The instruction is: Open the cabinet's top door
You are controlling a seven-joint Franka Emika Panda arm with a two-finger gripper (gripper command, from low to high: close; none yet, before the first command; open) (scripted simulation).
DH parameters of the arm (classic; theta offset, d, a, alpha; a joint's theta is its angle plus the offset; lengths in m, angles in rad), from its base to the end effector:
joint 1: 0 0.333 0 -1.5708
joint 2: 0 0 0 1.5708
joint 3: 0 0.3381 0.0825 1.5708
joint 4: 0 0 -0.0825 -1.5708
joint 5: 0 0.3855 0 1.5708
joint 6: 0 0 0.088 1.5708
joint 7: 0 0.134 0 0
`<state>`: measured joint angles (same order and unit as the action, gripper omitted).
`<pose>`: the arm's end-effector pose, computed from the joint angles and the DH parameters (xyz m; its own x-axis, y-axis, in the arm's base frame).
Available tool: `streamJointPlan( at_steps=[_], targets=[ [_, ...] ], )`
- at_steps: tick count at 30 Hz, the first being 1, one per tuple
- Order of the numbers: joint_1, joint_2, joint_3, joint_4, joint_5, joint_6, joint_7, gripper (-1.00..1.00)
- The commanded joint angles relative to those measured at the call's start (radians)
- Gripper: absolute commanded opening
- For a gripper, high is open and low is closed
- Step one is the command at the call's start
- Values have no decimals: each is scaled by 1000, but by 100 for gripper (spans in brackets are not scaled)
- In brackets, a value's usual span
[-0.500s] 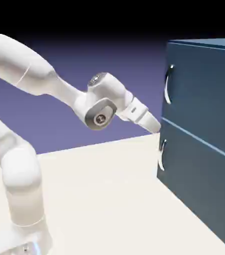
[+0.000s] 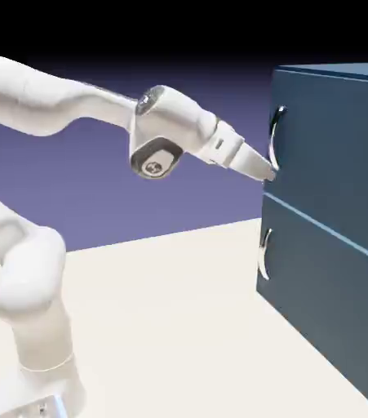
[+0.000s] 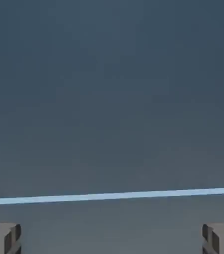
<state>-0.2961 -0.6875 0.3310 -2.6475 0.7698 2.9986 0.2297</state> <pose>0.3960 -0.0148 0.5611 0.3160 -0.7393 0.5946 -0.3941 -0.6724 -0.6266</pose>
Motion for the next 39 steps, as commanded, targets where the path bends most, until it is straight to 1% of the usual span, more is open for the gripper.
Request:
streamJointPlan(
  at_steps=[1, 39],
  targets=[
    [-17, -7, 19, 9, 44, -2, -29, 0],
    [-679, -259, 729, 358, 1696, -85, -1127, 0]
  ],
)
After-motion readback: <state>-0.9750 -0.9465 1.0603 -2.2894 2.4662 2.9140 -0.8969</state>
